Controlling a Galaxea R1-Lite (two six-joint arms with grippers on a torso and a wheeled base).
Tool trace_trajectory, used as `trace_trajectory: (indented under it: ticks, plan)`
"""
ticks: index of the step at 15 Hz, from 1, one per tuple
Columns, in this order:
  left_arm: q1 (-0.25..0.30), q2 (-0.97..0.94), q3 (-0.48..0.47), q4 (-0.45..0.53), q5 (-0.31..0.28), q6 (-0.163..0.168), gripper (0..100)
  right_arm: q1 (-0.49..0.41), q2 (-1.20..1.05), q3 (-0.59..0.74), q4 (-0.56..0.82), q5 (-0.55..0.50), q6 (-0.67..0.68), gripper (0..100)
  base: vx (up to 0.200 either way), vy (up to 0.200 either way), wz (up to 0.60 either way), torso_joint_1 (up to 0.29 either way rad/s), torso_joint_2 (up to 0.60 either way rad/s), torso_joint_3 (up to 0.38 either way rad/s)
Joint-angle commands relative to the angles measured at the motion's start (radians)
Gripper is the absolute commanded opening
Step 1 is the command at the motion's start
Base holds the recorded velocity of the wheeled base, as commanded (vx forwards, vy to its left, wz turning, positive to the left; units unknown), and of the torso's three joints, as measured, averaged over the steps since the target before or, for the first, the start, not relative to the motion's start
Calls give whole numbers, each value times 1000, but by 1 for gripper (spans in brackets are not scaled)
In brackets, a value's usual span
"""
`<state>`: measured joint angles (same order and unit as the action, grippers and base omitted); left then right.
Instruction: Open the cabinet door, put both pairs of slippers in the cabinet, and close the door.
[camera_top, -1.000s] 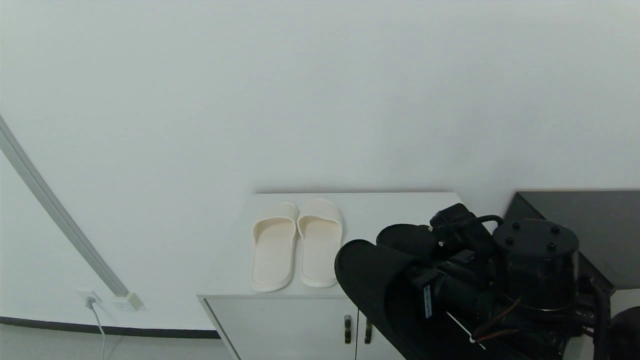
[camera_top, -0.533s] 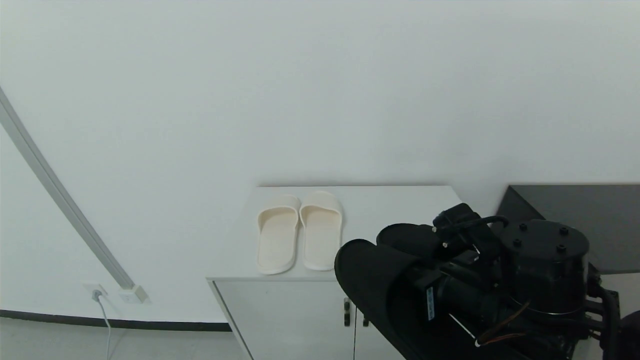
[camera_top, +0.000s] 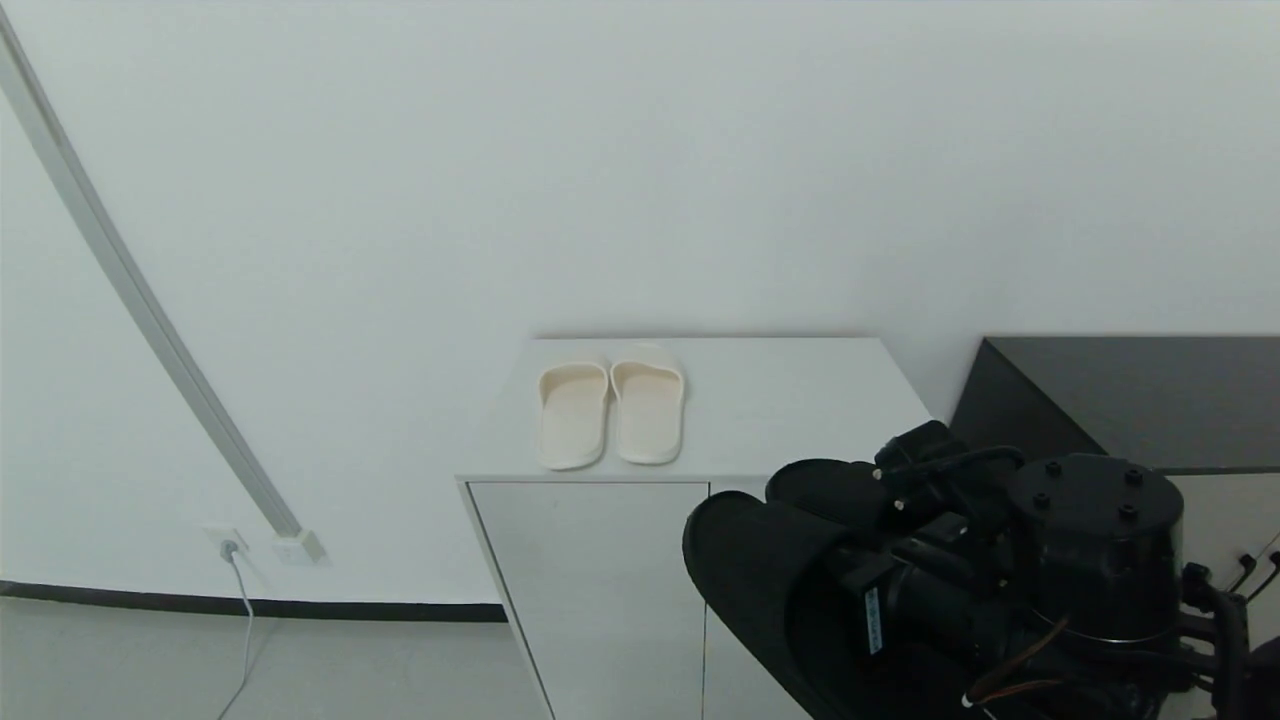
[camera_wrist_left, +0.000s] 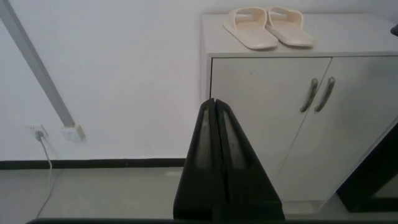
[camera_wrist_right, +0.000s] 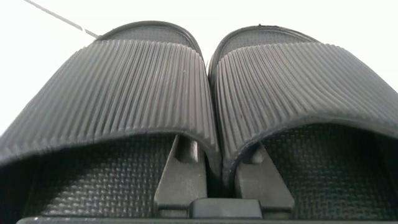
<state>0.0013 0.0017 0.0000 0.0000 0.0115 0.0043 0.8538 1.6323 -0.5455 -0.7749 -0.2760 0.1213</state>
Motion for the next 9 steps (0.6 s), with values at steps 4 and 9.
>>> trace_trajectory:
  ticks: [4, 9]
  plan:
    - [0, 0, 0, 0, 1, 0, 0, 2, -2, 1, -3, 1, 0, 0, 0, 0, 0, 0, 0, 0]
    - [0, 0, 0, 0, 1, 0, 0, 2, -2, 9, -3, 9, 1, 0, 0, 0, 0, 0, 0, 0]
